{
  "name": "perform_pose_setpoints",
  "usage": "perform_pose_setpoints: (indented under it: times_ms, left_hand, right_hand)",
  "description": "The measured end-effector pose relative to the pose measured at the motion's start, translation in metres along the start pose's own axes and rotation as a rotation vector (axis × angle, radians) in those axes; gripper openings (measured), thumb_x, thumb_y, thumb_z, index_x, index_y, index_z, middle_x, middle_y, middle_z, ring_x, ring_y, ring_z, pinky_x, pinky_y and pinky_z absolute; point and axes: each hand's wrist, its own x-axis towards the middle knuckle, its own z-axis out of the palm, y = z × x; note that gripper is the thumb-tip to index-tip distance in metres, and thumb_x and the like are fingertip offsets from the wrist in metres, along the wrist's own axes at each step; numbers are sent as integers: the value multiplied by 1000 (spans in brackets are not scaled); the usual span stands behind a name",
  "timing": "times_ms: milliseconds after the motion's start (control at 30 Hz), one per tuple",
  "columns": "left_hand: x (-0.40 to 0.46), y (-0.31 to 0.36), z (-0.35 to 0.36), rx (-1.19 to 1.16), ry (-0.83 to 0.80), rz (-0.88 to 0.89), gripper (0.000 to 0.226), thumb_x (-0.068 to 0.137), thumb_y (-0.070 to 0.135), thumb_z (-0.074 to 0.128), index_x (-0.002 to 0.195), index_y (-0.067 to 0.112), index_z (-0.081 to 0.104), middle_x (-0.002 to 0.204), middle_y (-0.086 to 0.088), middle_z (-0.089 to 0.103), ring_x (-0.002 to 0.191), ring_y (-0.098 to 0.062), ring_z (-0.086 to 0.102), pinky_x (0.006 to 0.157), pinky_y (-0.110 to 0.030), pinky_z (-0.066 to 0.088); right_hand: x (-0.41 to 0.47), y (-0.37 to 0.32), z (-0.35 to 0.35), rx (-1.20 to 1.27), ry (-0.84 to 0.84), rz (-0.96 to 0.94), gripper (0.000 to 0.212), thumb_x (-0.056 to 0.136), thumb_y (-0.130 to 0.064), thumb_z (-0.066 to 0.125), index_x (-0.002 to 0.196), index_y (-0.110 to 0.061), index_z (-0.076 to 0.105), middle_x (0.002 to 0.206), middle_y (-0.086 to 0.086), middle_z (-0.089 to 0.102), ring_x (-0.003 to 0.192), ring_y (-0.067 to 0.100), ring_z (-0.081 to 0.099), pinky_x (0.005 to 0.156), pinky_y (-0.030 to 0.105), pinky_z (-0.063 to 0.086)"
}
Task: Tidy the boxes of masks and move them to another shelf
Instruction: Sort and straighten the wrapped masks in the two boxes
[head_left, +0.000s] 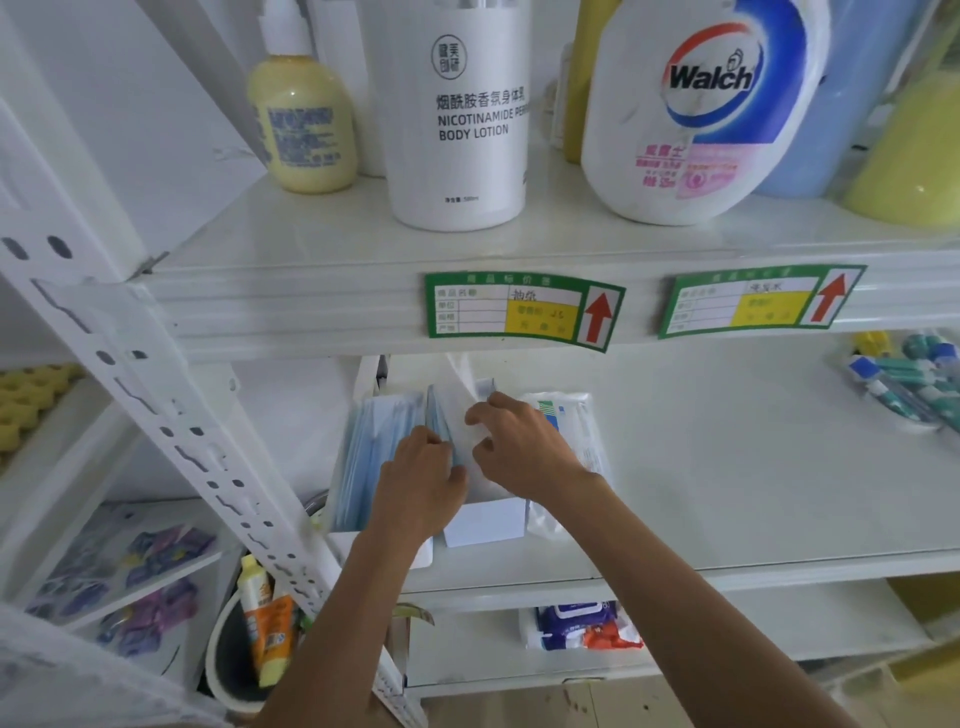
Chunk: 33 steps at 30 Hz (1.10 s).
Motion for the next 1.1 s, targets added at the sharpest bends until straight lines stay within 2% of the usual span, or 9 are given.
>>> perform_pose_setpoints:
  times_ms: [100, 233, 300, 400, 600, 733, 867, 967, 1100]
  left_hand:
    - [-5, 3, 2, -25, 83, 24, 32, 100, 45, 54, 108, 19, 69, 111, -1, 62, 92, -15, 61, 78, -28, 54]
    - [-8, 3, 5, -98, 103, 10, 21, 95, 34, 68, 101, 14, 74, 106, -5, 61, 90, -20, 64, 79, -33, 58]
    - [-8, 1, 6, -134, 116, 11, 21, 92, 31, 73, 99, 11, 74, 106, -7, 62, 88, -23, 65, 78, -34, 59]
    - [-7, 2, 9, -193, 140, -8, 24, 90, 28, 75, 100, 7, 71, 108, -10, 64, 86, -22, 65, 79, -32, 58]
    - [-9, -2, 14, -174, 147, -15, 19, 94, 19, 67, 109, 7, 67, 118, -7, 62, 98, -21, 63, 88, -32, 58]
    - [-12, -3, 15, -136, 177, 19, 26, 97, 19, 61, 121, 11, 64, 120, -5, 62, 101, -19, 62, 89, -30, 55]
    - [-16, -2, 15, -200, 203, 38, 34, 101, 17, 53, 134, 13, 59, 121, -6, 67, 106, -23, 63, 93, -37, 55]
    - [-17, -3, 13, -274, 201, 3, 37, 105, 17, 46, 140, 14, 54, 126, -7, 67, 113, -24, 63, 99, -38, 54]
    - [-15, -6, 13, -324, 181, 11, 37, 100, 16, 56, 137, 16, 56, 122, -4, 70, 111, -23, 65, 99, -38, 55]
  right_hand:
    - [-1, -15, 10, 367, -59, 170, 54, 88, -17, 59, 139, -28, 42, 116, 4, 62, 99, 27, 62, 75, 31, 52]
    - [-3, -24, 25, 642, -62, 371, 64, 90, -16, 57, 144, -29, 26, 100, 6, 60, 83, 23, 65, 41, 15, 46]
    - [-4, -24, 28, 547, -92, 355, 61, 91, -16, 52, 146, -23, 27, 112, 10, 60, 91, 23, 60, 48, 14, 48]
    - [-2, -25, 28, 446, -101, 331, 63, 92, -20, 52, 148, -23, 23, 120, 11, 53, 101, 31, 56, 69, 35, 57]
    - [10, -20, 25, 72, -179, 309, 73, 88, -8, 62, 147, -18, 21, 85, 7, 46, 81, 30, 51, 66, 38, 43]
    - [10, -18, 27, -84, -195, 290, 63, 92, -15, 58, 147, -12, 27, 108, 16, 58, 98, 35, 61, 70, 36, 43]
    - [12, -17, 34, -160, -270, 159, 56, 94, -37, 55, 140, -13, 34, 102, 12, 66, 86, 31, 64, 68, 37, 44]
    - [16, -13, 38, -200, -281, 175, 57, 97, -40, 50, 143, -12, 31, 105, 12, 67, 92, 32, 66, 72, 38, 45]
    - [17, -14, 42, -108, -212, 215, 67, 98, -39, 50, 153, -18, 17, 122, 13, 59, 102, 36, 64, 78, 44, 48]
